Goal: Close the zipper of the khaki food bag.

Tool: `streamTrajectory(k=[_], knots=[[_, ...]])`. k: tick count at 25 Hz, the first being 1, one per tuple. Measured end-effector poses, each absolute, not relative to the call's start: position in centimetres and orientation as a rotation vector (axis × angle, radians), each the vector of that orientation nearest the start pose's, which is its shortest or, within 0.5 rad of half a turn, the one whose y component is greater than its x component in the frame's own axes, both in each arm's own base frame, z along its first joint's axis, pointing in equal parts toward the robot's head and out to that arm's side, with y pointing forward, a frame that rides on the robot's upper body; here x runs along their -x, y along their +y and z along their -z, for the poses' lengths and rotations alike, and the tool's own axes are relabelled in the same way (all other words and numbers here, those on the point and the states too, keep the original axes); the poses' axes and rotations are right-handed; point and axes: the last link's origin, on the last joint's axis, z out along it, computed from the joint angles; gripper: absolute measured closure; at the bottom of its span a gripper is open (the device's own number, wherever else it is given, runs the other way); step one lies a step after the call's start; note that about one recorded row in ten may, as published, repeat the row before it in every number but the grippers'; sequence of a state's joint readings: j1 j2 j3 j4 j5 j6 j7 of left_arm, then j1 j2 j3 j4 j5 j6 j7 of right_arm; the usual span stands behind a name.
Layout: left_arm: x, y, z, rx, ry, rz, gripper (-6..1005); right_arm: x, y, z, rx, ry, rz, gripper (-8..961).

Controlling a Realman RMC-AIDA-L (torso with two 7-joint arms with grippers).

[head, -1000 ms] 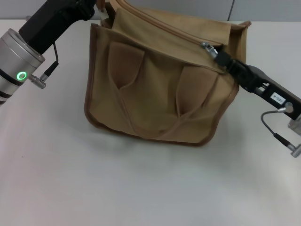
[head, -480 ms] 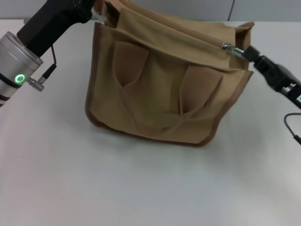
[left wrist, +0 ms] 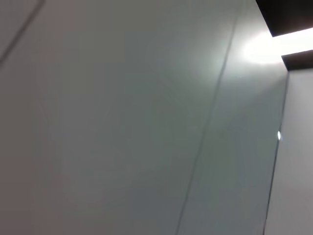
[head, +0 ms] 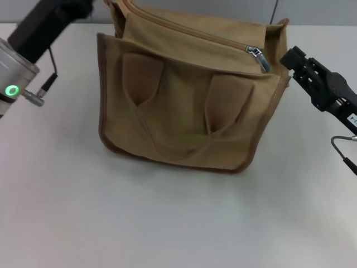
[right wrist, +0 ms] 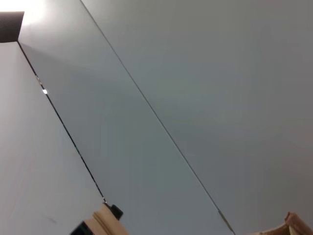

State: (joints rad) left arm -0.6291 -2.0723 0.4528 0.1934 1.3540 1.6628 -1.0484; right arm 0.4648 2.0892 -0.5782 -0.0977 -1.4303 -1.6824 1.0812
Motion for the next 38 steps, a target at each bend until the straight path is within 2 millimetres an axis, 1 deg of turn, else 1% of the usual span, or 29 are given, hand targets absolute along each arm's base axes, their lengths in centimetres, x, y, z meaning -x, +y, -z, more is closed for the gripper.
streamTrajectory(k=[1,2,3,5,7,8,9,12,13,14,15,16,17,18,19,20,22,23,24,28,29,31,33,34,37,38], knots=[[22.4,35.3,-3.2,1.949,-0.546,1.612,934,-26.4,29.0,2.0,2.083,0.849,-1.513,706],[22.5,35.2,-3.5,1.936,-0.551,1.628,898,-26.4,29.0,2.1,2.084,0.845,-1.51,668],[22.7,34.6,-4.4,1.916,-0.534,1.683,861,-26.3,29.0,2.3,2.086,0.831,-1.502,656],[22.7,34.3,-4.7,1.914,-0.523,1.697,789,-26.3,29.0,2.4,2.085,0.823,-1.498,633],[22.6,33.3,-5.3,1.922,-0.464,1.753,716,-26.2,29.0,2.5,2.086,0.811,-1.494,609],[22.5,32.3,-5.6,1.941,-0.418,1.794,669,-26.1,29.0,2.5,2.087,0.806,-1.494,598],[22.5,32.3,-5.6,1.941,-0.418,1.794,623,-26.1,29.0,2.5,2.087,0.806,-1.494,586],[22.5,31.0,-5.6,2.009,-0.359,1.805,483,-26.0,29.1,2.5,2.094,0.798,-1.499,551],[22.9,29.9,-5.1,2.096,-0.345,1.765,441,-25.9,29.0,2.4,2.1,0.775,-1.499,539],[22.9,29.9,-5.1,2.096,-0.345,1.765,398,-25.9,29.0,2.4,2.1,0.775,-1.499,536],[23.6,28.6,-4.4,2.176,-0.352,1.717,356,-25.9,29.0,2.4,2.1,0.762,-1.497,533],[23.6,28.6,-4.4,2.176,-0.352,1.717,313,-26.0,28.9,2.3,2.1,0.748,-1.494,530],[24.0,27.9,-4.1,2.209,-0.352,1.689,271,-26.0,28.8,2.2,2.1,0.731,-1.491,526],[24.8,26.6,-3.7,2.252,-0.336,1.632,270,-26.1,28.5,2.1,2.102,0.699,-1.488,523],[24.8,26.6,-3.7,2.252,-0.336,1.632,270,-26.1,28.5,2.1,2.102,0.699,-1.488,520],[25.2,25.9,-3.6,2.267,-0.319,1.605,269,-26.0,28.4,2.1,2.105,0.687,-1.489,517],[26.2,24.3,-3.4,2.285,-0.278,1.55,268,-26.1,28.1,1.9,2.106,0.67,-1.497,511],[26.8,23.1,-3.3,2.292,-0.245,1.511,267,-26.2,27.9,1.6,2.104,0.651,-1.503,508],[26.8,23.1,-3.3,2.292,-0.245,1.511,267,-26.2,27.9,1.6,2.104,0.651,-1.503,505],[28.0,21.1,-2.7,2.308,-0.164,1.409,266,-26.3,27.6,1.1,2.107,0.61,-1.509,492],[28.0,21.1,-2.7,2.308,-0.164,1.409,266,-26.3,27.6,1.1,2.107,0.61,-1.509,489],[28.3,20.8,-2.3,2.334,-0.126,1.356,266,-26.2,27.5,1.1,2.13,0.578,-1.5,483],[28.7,20.7,-1.8,2.39,-0.096,1.293,265,-25.9,26.9,1.4,2.194,0.493,-1.473,476],[28.7,20.7,-1.8,2.39,-0.096,1.293,265,-25.9,26.9,1.4,2.194,0.493,-1.473,473],[28.7,21.2,-1.7,2.454,-0.124,1.274,264,-25.9,26.3,1.9,2.259,0.44,-1.444,464],[28.7,21.5,-1.8,2.481,-0.128,1.259,264,-26.0,26.0,2.2,2.305,0.411,-1.414,461]])
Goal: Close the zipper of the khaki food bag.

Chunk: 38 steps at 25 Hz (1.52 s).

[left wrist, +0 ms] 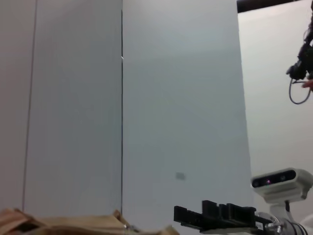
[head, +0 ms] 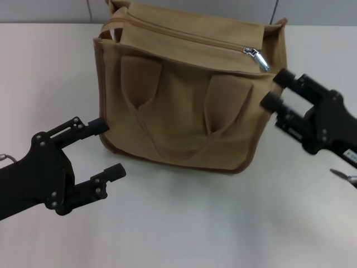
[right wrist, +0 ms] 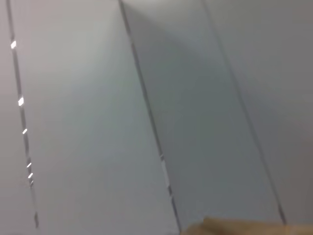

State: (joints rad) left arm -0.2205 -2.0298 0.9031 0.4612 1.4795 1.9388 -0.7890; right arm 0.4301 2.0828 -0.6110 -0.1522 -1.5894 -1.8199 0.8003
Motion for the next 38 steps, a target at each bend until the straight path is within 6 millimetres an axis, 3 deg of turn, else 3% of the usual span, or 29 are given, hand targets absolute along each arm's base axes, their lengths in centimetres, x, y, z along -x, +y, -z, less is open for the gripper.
streamTrajectory(k=[5,8,10,19,25,38], knots=[[28.8,21.9,-1.8,2.56,-0.122,1.218,258,-26.5,25.0,2.5,2.334,0.347,-1.365,445],[28.8,22.1,-1.8,2.612,-0.138,1.206,250,-26.6,24.6,2.6,2.374,0.33,-1.355,316],[28.7,22.4,-1.6,2.69,-0.153,1.181,247,-26.6,24.0,3.4,2.497,0.304,-1.307,230],[28.1,22.7,0.1,2.827,-0.115,1.102,246,-26.0,23.5,5.3,2.751,0.229,-1.202,227],[27.7,23.0,-0.2,2.847,-0.079,1.101,247,-25.2,24.7,4.4,2.94,0.179,-1.092,227],[27.6,23.2,-0.4,2.903,-0.104,1.064,246,-23.6,26.3,3.7,3.069,0.133,-0.985,227]])
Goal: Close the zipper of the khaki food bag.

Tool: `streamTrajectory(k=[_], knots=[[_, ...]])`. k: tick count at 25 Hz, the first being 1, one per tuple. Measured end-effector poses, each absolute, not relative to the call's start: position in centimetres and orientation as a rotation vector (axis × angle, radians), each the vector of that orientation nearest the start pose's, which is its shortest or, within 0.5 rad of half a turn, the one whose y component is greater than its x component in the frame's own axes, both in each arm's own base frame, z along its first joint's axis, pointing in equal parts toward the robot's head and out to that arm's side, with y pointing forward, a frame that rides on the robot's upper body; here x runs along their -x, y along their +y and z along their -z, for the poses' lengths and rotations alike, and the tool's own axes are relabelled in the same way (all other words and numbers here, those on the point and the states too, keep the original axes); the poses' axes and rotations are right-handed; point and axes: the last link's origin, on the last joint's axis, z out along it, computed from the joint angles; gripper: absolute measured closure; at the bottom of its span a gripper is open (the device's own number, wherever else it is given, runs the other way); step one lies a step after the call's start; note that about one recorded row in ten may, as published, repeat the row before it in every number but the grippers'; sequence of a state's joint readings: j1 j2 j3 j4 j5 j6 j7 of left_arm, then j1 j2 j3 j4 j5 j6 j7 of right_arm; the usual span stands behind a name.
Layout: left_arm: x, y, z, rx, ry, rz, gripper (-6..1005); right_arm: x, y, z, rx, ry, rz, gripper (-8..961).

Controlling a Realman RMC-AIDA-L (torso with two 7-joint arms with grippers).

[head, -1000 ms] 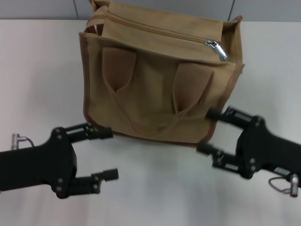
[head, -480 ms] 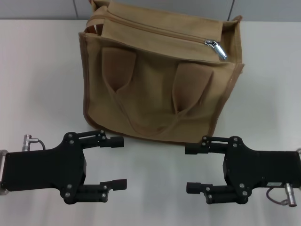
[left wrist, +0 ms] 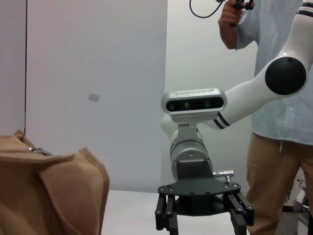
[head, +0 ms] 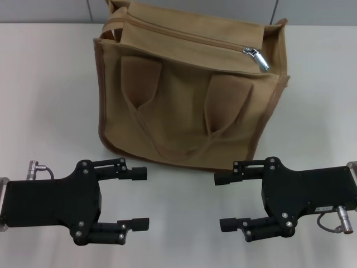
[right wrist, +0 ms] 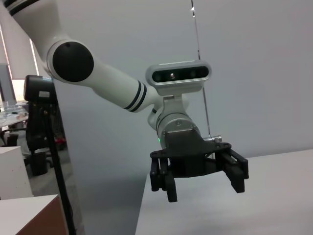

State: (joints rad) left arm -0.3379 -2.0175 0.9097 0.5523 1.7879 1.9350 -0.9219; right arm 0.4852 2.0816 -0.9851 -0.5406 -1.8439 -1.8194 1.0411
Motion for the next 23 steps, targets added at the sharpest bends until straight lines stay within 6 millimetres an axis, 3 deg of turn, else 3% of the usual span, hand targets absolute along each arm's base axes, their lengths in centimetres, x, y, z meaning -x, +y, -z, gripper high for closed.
streamTrajectory(k=[23], knots=[[27.61,22.93,0.33,2.966,-0.111,1.015,246,-23.5,26.31,3.81,3.084,0.12,-0.972,227]])
